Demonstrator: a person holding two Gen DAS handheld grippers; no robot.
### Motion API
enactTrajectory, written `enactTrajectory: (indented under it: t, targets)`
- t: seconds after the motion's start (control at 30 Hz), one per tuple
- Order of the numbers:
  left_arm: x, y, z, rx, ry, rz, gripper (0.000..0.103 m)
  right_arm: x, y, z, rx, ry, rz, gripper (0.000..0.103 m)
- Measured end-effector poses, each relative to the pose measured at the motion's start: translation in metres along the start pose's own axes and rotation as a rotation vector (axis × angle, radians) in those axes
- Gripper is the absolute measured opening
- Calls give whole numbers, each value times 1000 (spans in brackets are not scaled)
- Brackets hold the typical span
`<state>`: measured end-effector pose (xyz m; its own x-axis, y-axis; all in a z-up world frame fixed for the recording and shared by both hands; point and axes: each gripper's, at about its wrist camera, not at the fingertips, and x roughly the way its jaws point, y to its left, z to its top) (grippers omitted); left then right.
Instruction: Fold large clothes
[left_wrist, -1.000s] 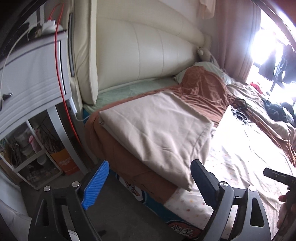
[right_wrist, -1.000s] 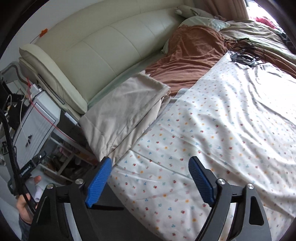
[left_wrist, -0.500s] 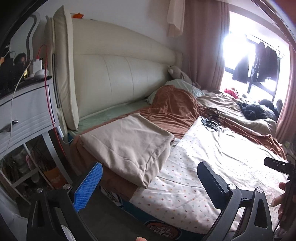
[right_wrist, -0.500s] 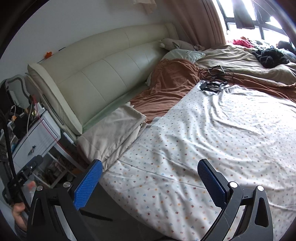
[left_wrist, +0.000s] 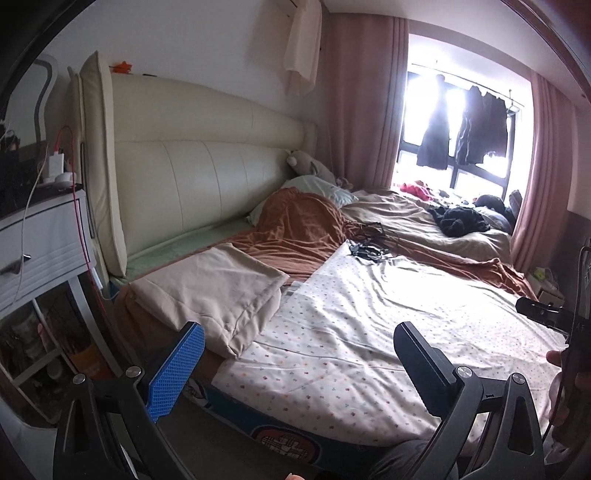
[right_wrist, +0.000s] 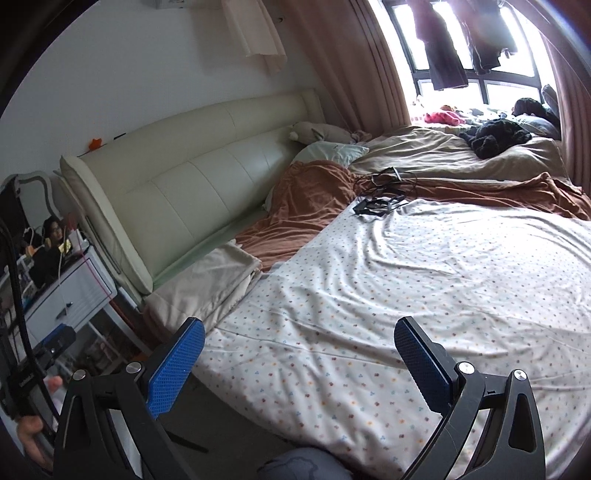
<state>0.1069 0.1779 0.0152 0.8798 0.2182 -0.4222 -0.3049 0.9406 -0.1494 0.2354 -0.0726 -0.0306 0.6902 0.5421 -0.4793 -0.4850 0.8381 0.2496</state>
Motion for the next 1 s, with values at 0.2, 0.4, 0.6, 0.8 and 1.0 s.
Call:
enactTrajectory:
  t: [0.2, 0.4, 0.6, 0.8, 1.0]
  targets:
    - [-31, -21, -13, 42, -22, -32, 102, -47, -3, -20, -17, -71, -54, 103]
    - [-64, -36, -30, 59, -37, -62, 102, -84, 0, -46, -39, -104, -99, 103]
    - [-92, -48, -48, 94, -42, -95, 102, -116, 0, -76, -21, -127, -105, 103]
    - [-115, -54, -67, 103, -41, -122, 102, -132, -1, -103, -12, -108, -130, 103]
    - [-132, -52, -86, 100, -45, -131, 102, -145, 3, -128, -32, -95, -157, 103]
